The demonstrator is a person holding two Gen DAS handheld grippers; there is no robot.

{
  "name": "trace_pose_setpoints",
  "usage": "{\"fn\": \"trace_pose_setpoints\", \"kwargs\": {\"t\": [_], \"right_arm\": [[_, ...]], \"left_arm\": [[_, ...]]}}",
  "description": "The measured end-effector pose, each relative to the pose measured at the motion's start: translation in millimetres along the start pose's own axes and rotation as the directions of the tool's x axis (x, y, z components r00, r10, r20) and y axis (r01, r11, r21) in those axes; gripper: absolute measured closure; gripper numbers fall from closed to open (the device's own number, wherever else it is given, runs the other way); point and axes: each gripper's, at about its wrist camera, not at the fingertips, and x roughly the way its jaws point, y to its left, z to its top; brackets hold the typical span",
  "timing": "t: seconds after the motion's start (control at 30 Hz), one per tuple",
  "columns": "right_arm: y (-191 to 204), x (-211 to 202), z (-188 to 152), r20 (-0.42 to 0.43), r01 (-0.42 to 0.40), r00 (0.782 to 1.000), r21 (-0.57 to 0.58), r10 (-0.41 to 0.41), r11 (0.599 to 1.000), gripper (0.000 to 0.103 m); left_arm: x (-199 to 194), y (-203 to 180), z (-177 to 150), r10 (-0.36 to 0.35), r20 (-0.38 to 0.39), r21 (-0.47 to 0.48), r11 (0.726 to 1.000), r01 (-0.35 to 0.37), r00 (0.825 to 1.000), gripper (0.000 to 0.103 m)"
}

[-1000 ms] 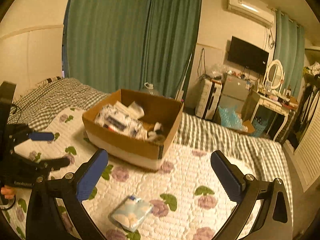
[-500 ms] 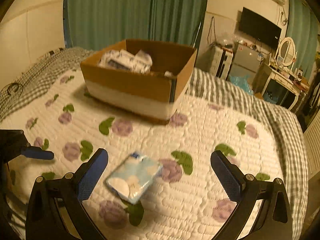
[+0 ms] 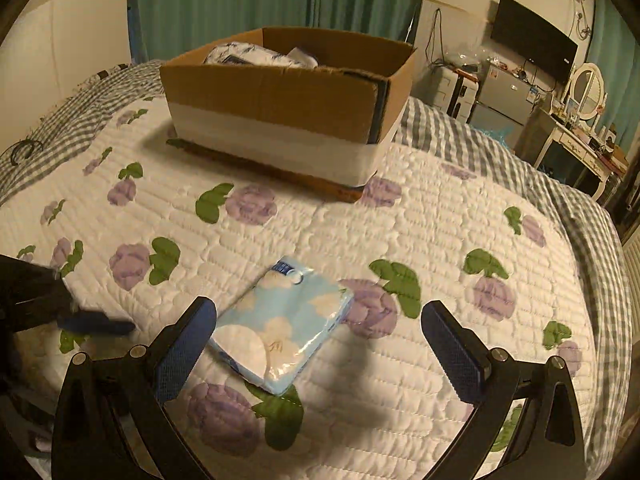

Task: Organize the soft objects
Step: 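Grasp the white plastic item with the left tool while the right tool grasps the blue tissue pack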

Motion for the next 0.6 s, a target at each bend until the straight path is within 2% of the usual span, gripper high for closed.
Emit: {"fn": "trace_pose_setpoints", "kwargs": {"t": [0.23,0.33,0.5,0.6], "right_arm": [[12,8,0,-0.014,-0.010,1.000,-0.013,0.009,1.000,0.000],[13,13,1,-0.030,-0.019,0.999,-0.001,0.019,1.000,0.000],[18,23,0,-0.049,-0.010,0.999,-0.012,0.009,1.000,0.000],[23,28,-3,-0.070,-0.006,0.998,-0.031,0.004,1.000,0.001]], "left_arm": [[-15,19,5,0.001,0.049,-0.030,1.000,0.000,0.999,0.075],[-19,32,4,0.067,0.083,-0.057,0.996,-0.062,0.994,0.075],[-20,67,4,0.128,0.081,-0.151,0.982,-0.115,0.988,0.075],[-24,81,2,0.175,0.107,-0.160,0.975,-0.157,0.979,0.075]]}}
